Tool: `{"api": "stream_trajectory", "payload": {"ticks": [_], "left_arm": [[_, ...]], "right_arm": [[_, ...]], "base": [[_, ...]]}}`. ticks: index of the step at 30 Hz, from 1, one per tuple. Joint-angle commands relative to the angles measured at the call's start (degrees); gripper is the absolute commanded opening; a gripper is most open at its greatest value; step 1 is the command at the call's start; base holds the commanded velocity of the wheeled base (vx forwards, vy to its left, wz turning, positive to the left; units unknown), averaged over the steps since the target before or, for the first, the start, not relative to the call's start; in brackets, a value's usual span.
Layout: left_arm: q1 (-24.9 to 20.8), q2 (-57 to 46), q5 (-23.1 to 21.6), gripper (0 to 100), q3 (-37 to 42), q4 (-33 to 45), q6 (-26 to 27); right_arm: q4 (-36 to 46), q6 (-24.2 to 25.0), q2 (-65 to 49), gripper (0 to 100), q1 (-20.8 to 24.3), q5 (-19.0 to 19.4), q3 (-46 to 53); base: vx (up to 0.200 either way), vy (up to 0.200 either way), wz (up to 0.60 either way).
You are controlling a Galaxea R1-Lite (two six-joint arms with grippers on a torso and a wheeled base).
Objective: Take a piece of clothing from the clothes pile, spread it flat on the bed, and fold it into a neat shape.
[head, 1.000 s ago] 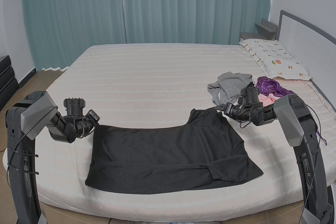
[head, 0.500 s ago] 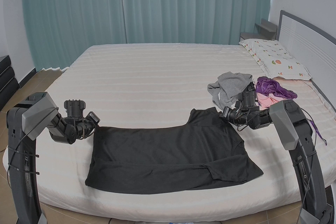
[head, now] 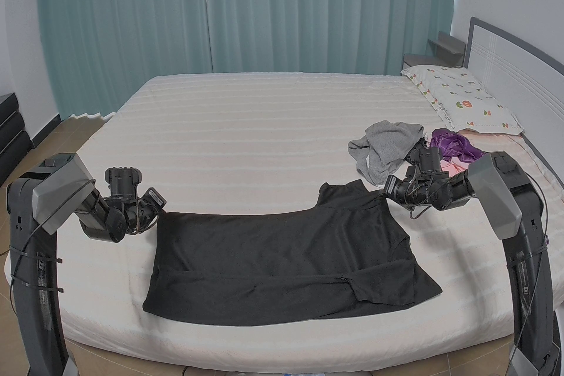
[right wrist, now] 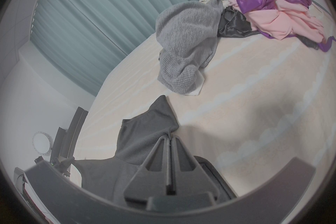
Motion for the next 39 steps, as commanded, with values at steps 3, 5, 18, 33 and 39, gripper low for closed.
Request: {"api": "stream_trajectory", "payload": {"ticks": [3,5,18,33,39], "left_arm": [[0.3,-2.8,0.0,0,1.5,-0.2,0.1],[0.3,-3.3,0.0,0,1.8,-0.1,0.1],[1.0,-5.7,0.0,0,5.1,-3.5,0.2],[1.5,-5.4,0.0,0,5.2,-3.7,0.2],[3.0,-5.4,-0.2,0,4.6,-3.8,0.1]], "right_arm": [[-3.1,0.5,-7.1,0,-1.3,0.4,7.0],[-4.8,0.4,-8.9,0,-1.5,1.2,10.1],[-12.2,2.3,-13.8,0,-2.8,3.2,18.8],[-14.2,2.2,-12.8,0,-2.2,3.0,19.4],[-15.6,1.9,-10.6,0,-0.9,2.8,18.1]], "base": [[0.0,0.0,0.0],[0.0,0.0,0.0],[0.0,0.0,0.0],[0.0,0.0,0.0],[0.0,0.0,0.0]]}}
